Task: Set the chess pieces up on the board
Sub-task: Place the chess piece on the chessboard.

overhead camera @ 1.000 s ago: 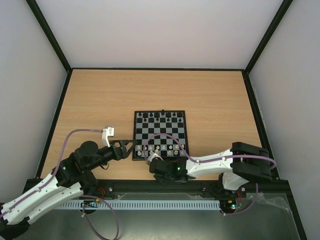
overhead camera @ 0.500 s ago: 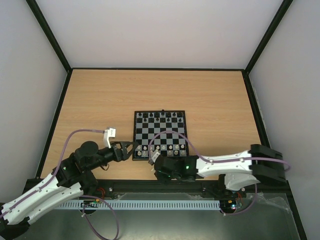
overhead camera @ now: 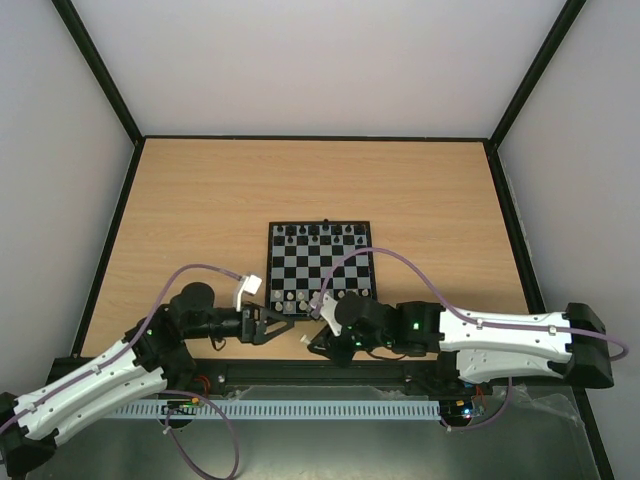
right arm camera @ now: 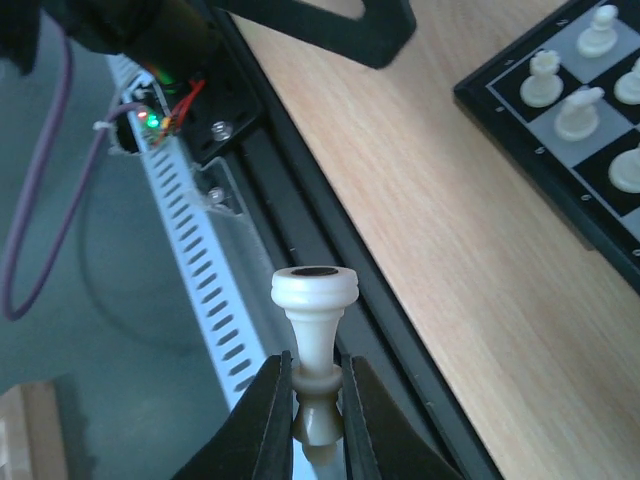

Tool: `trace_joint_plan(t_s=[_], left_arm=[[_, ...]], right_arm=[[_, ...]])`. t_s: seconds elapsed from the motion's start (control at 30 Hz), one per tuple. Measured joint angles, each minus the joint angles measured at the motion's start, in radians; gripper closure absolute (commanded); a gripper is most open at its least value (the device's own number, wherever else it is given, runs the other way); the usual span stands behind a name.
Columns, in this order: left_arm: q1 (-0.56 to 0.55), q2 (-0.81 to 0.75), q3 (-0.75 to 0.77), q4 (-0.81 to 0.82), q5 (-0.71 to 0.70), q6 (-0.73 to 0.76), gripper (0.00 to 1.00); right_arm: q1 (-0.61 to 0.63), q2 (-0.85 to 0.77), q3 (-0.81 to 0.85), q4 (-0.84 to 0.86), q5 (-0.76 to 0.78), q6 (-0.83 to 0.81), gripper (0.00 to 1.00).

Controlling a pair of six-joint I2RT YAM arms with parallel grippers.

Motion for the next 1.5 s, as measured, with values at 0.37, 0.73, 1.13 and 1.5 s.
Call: trace_joint_plan(t_s=[0.37,0.73,1.13,1.5], left_arm=[[0.000,0.001,-0.101,0.188,0.251,-0.073,0.01],[-0.008,0.014,-0.113,0.269,0.359,-0.117,0.01],[-0.036,0.026,-0.116,0.268,0.374,-0.115,0.08],[-0.040,0.053,-0.129,0.270,0.378,-0.110,0.36]], right_arm=[[-0.003,-0.056,0.032,-0.041,-0.149,-0.034,0.94],[-0.023,0.015,0.097,-0.058,-0.241,-0.107,0.94],[-0.076,0.075,0.127,-0.058,-0.309,-0.140,0.94],[-0.076,0.113,0.140,-0.058,-0.342,-0.154,0.95]])
